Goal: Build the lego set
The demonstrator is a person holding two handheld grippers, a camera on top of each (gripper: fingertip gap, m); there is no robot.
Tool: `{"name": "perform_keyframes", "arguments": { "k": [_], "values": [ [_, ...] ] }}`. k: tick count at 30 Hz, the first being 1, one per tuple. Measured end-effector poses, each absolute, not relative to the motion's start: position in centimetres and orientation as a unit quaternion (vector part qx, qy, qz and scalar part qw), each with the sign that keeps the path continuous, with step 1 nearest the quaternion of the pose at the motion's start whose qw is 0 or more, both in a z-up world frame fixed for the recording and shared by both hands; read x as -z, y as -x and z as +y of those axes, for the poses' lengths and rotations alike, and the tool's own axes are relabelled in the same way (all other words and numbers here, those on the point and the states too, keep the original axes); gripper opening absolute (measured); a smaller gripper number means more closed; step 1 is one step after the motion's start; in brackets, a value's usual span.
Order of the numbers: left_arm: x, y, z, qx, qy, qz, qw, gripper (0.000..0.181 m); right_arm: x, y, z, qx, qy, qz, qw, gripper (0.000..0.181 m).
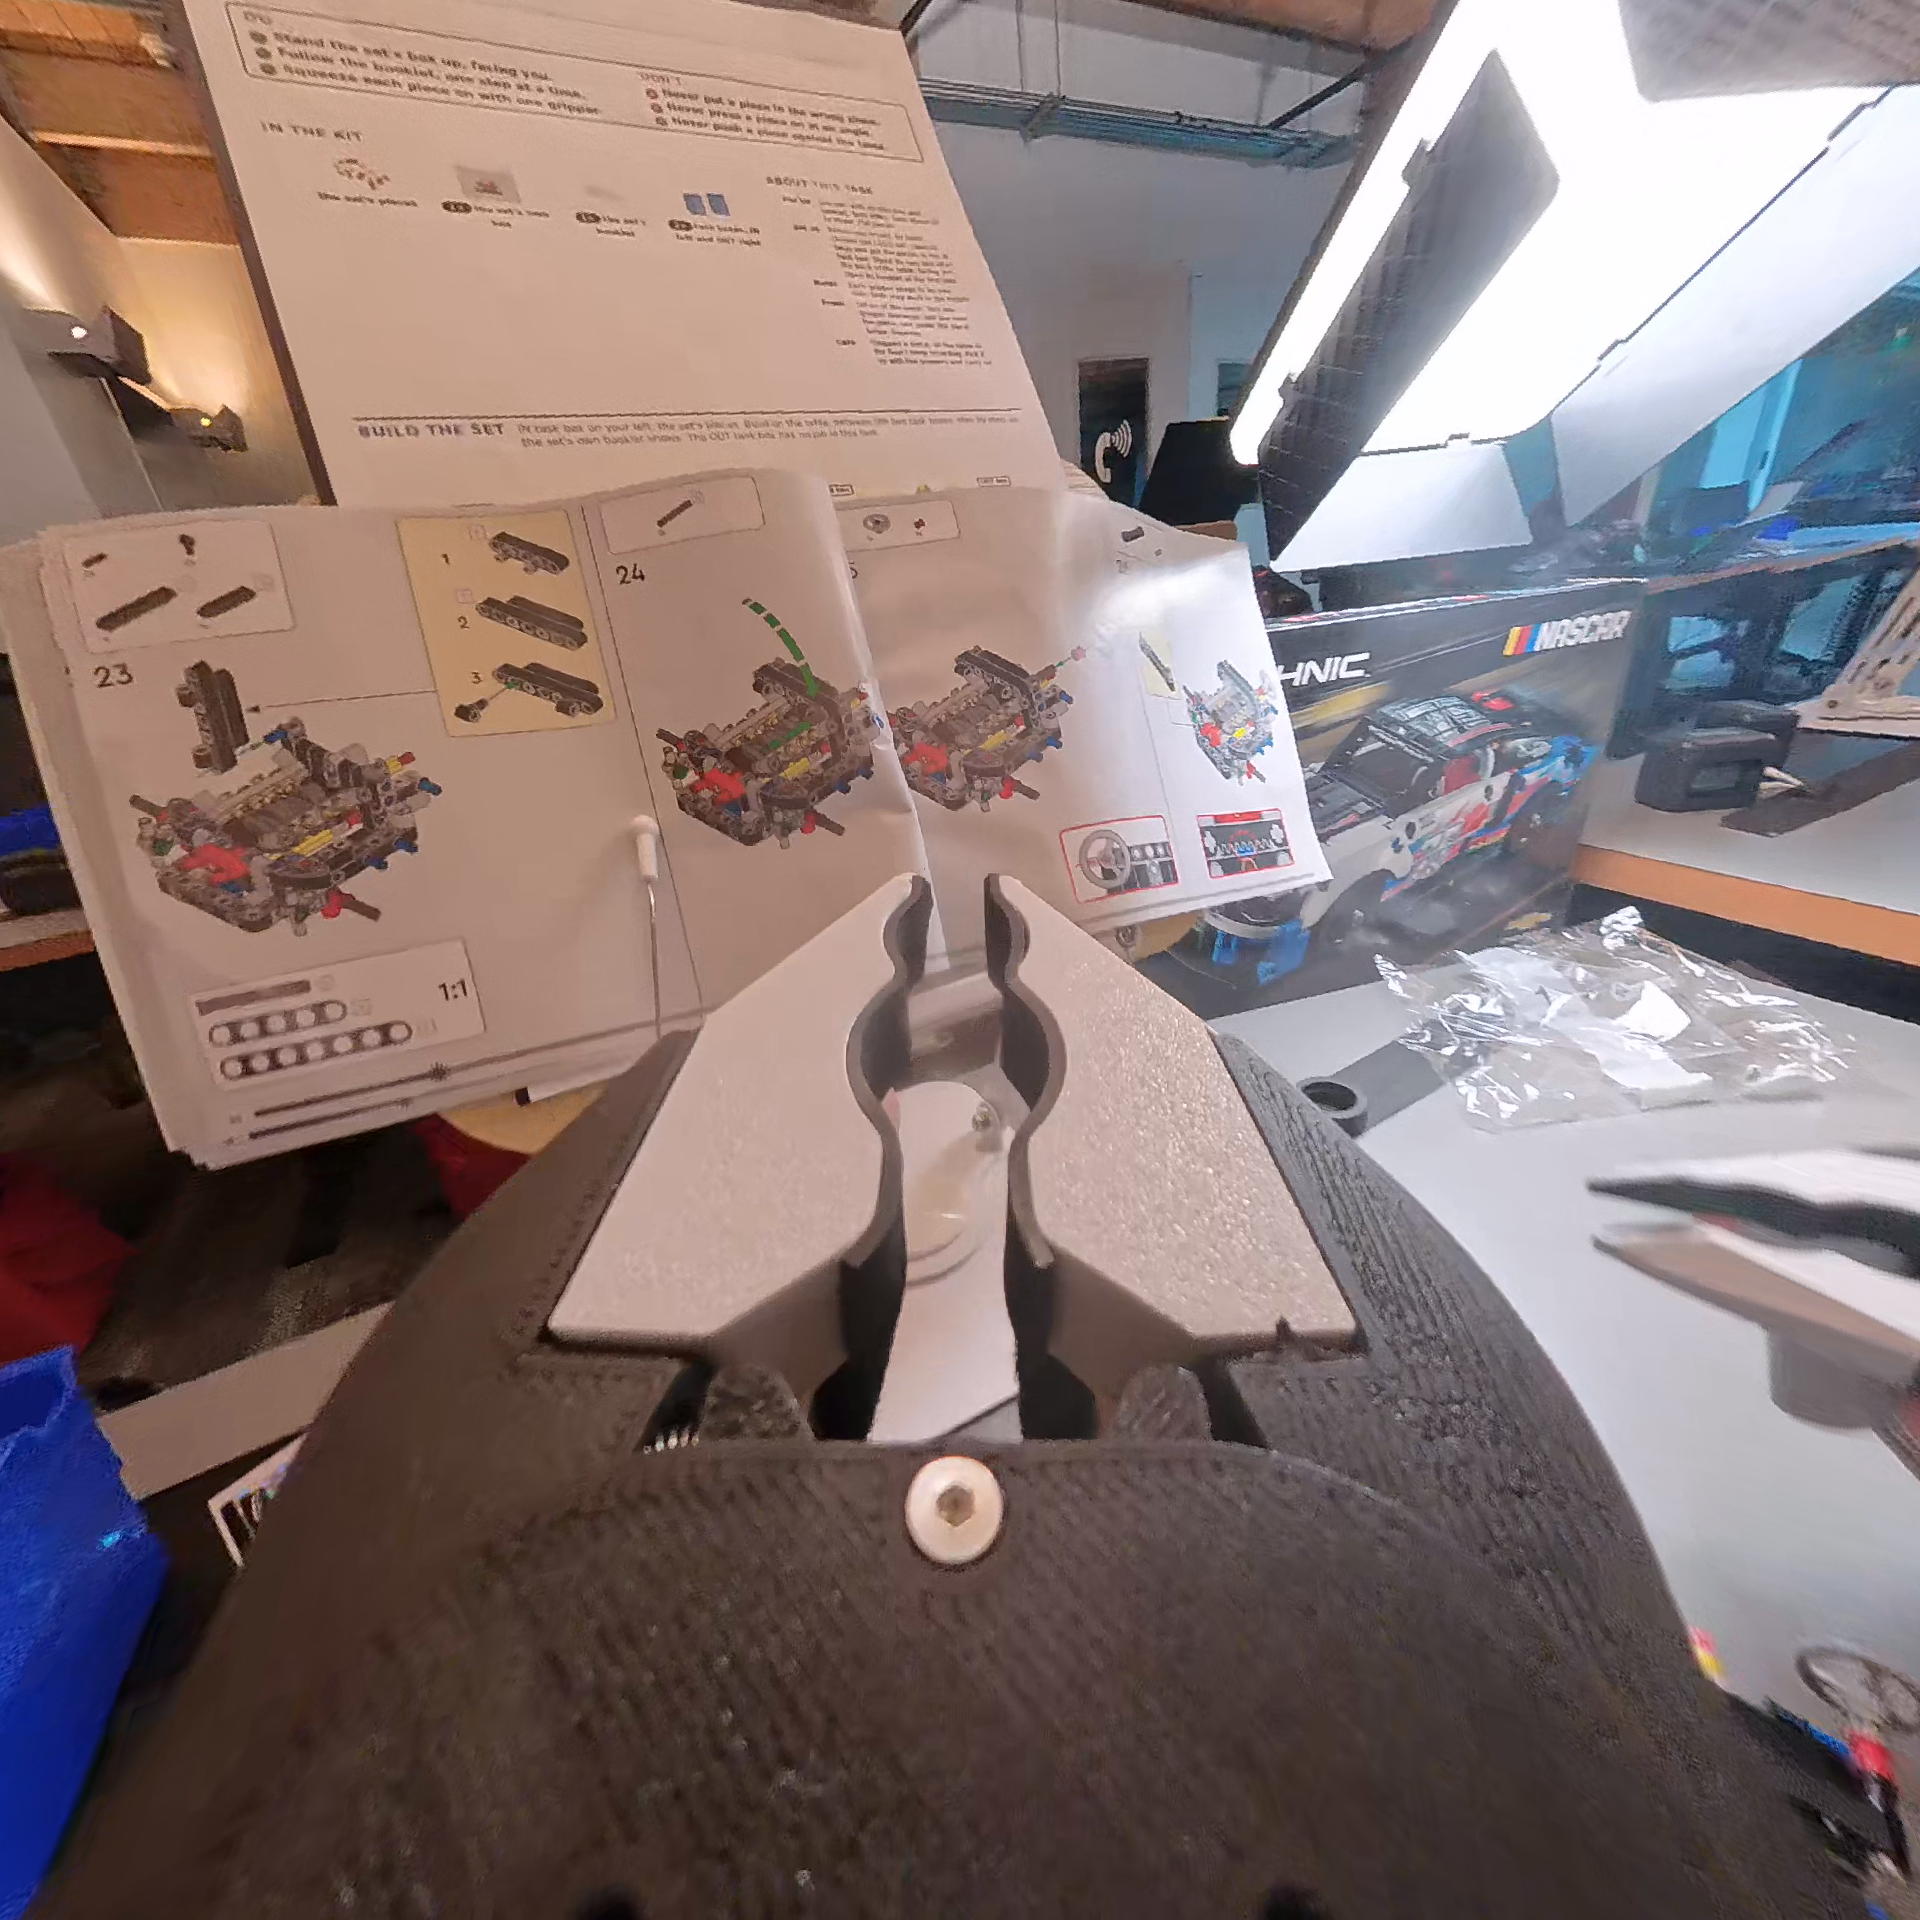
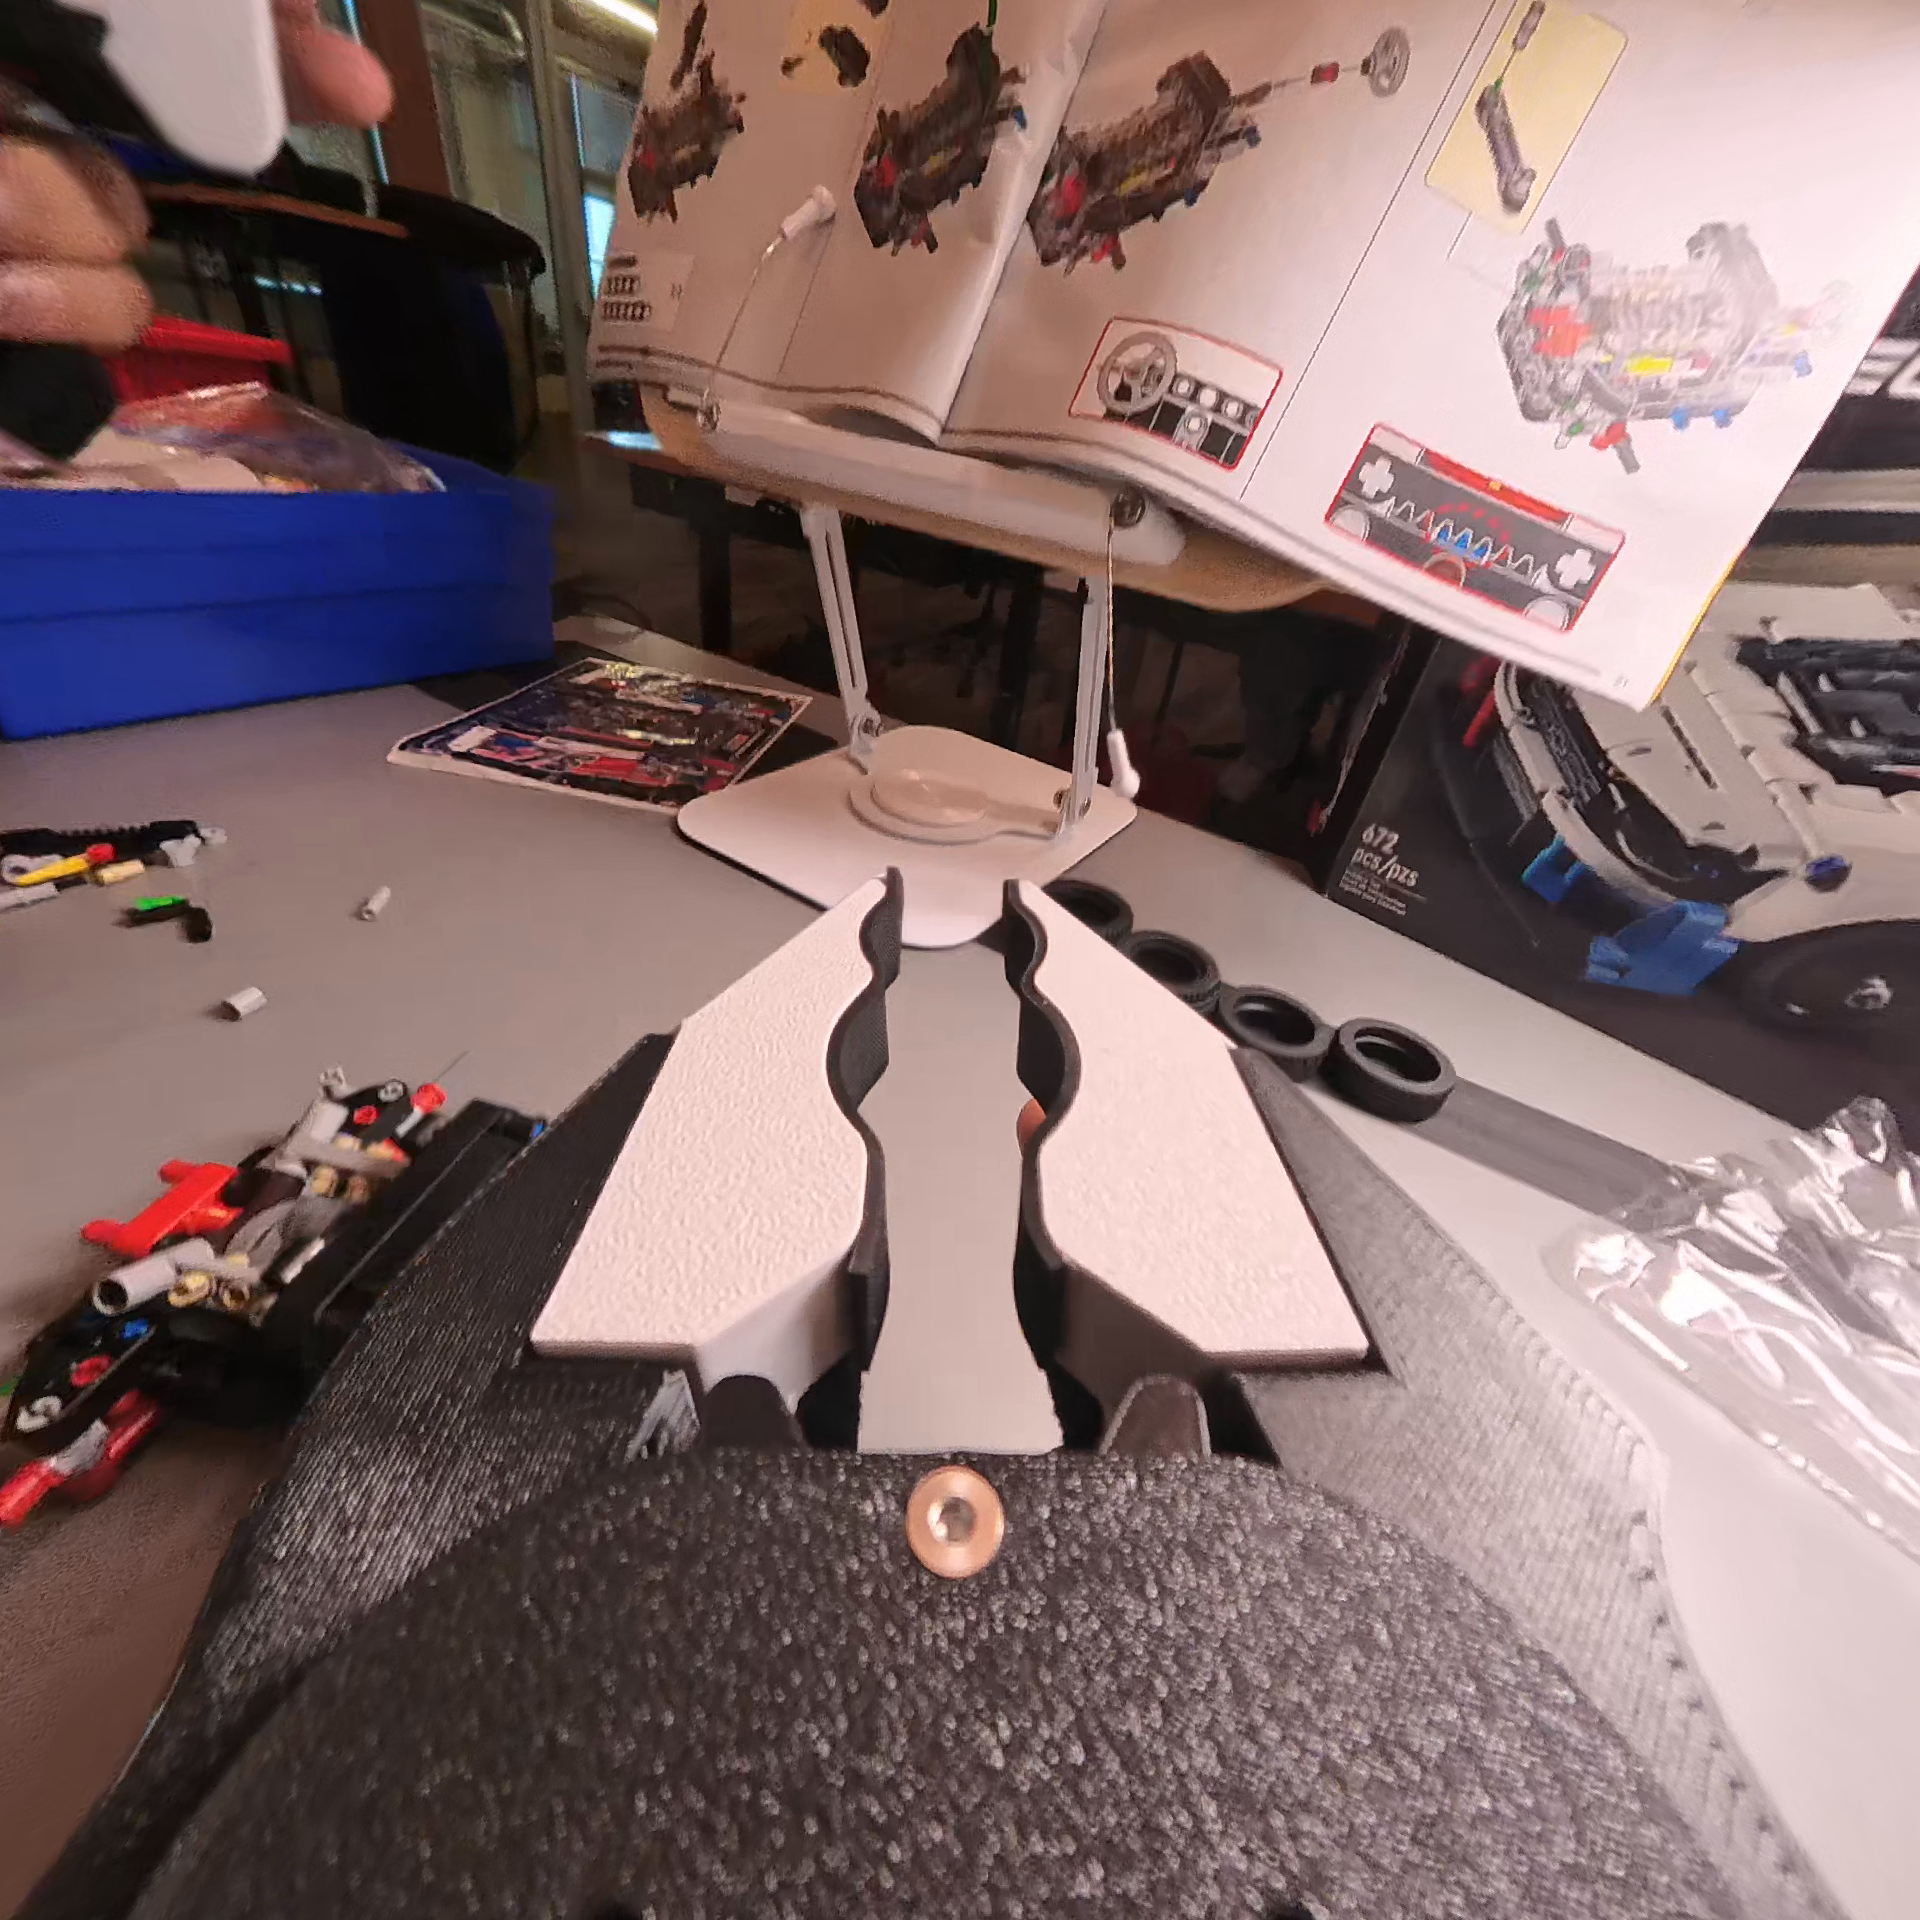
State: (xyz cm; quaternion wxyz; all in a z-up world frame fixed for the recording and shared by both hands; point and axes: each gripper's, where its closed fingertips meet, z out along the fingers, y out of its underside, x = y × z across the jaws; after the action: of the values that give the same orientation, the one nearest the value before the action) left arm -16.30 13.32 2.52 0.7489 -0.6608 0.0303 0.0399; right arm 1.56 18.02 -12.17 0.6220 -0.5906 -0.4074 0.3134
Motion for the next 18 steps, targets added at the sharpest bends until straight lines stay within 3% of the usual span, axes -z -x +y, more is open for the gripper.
{"name": "perform_keyframes", "arguments": {
  "k": [11,18],
  "values": [
    [4.2,17.1,9.5,-0.029,0.686,-0.004,0.727,0.019,1.1,5.7,21.7,-0.326,0.530,-0.397,0.675,0.011],
    [4.1,16.6,9.3,0.014,0.680,-0.012,0.733,0.022,-4.2,10.6,26.1,-0.309,0.534,-0.380,0.689,0.009]
  ]
}}
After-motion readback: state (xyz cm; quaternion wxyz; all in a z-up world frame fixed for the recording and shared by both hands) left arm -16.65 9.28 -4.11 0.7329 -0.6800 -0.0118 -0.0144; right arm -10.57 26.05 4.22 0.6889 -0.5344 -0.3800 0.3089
